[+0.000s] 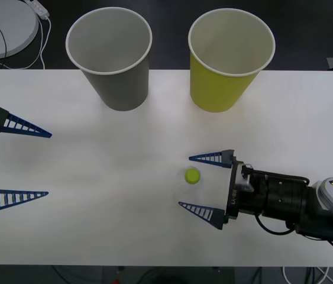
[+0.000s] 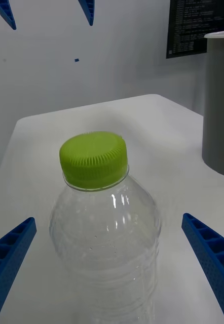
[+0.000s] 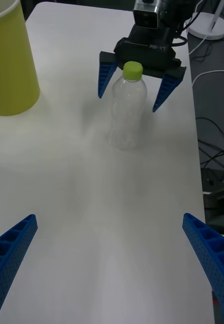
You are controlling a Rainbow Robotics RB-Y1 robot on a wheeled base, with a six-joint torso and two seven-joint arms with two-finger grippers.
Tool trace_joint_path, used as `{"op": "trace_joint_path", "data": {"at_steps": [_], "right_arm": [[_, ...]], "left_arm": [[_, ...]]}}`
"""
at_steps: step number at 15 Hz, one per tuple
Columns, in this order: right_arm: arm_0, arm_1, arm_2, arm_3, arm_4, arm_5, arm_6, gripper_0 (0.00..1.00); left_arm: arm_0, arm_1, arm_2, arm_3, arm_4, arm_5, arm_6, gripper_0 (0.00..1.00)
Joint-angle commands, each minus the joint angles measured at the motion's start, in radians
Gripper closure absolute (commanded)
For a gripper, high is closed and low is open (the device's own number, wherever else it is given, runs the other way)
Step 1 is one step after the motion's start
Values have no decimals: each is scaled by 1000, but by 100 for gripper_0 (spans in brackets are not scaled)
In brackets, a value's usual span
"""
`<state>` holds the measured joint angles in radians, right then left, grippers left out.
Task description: Put the can into the green bin and the plastic bottle into the gray bin
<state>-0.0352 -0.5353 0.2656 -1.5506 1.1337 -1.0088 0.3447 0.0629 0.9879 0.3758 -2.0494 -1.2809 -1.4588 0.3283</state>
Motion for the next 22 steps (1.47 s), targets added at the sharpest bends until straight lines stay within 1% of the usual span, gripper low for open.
{"op": "trace_joint_path", "data": {"at_steps": [1, 10, 11, 12, 13, 22], "right_arm": [[-9, 0, 18, 0, 0, 19, -3, 0], [-26, 0, 64, 0, 0, 65, -3, 0], [-25, 0, 64, 0, 0, 67, 0, 10], [-25, 0, 64, 1, 0, 67, -3, 78], [-26, 0, 63, 0, 0, 68, -6, 100], [-25, -2, 64, 0, 0, 67, -15, 100]], "left_arm": [[0, 0, 0, 0, 0, 0, 0, 0], [0, 0, 0, 0, 0, 0, 0, 0], [0, 0, 0, 0, 0, 0, 0, 0], [0, 0, 0, 0, 0, 0, 0, 0], [0, 0, 0, 0, 0, 0, 0, 0], [0, 0, 0, 0, 0, 0, 0, 0]]}}
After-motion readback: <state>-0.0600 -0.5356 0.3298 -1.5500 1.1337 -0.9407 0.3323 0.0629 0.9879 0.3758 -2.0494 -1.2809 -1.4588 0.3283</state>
